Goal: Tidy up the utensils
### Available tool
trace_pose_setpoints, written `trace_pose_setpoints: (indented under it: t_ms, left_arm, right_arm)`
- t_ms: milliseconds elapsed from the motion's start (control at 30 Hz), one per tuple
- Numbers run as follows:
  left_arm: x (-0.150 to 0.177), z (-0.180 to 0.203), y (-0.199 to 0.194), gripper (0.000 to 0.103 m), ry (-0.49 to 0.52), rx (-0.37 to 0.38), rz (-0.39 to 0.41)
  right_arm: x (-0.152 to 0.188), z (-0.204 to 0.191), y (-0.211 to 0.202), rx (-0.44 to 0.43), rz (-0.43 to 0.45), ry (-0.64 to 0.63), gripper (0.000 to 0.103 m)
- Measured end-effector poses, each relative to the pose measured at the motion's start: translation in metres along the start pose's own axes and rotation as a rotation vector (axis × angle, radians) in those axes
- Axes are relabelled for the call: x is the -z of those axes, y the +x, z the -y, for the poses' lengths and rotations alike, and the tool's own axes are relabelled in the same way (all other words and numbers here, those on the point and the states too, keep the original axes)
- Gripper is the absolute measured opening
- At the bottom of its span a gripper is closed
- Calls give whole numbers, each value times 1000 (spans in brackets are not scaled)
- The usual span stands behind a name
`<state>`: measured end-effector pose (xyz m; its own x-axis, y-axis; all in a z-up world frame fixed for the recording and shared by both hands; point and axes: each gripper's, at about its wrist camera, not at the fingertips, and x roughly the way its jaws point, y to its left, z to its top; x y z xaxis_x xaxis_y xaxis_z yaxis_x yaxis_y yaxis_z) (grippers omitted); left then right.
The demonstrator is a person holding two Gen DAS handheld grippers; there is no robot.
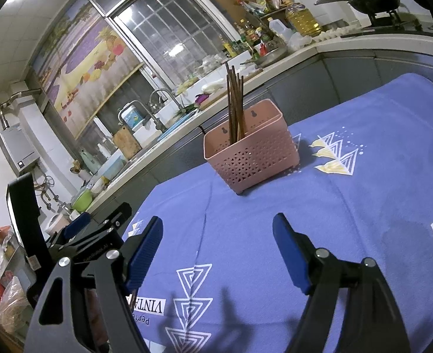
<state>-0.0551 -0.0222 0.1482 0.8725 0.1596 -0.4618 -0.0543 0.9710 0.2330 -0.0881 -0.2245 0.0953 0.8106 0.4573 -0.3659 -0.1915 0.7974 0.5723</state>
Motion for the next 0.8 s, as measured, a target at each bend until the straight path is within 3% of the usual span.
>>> trace_pose_setpoints:
  t_ms: [800]
  left_arm:
    - [0,1,0,97,-6,2,-7]
  right_arm:
    - [1,-3,1,-1,4,-7,73]
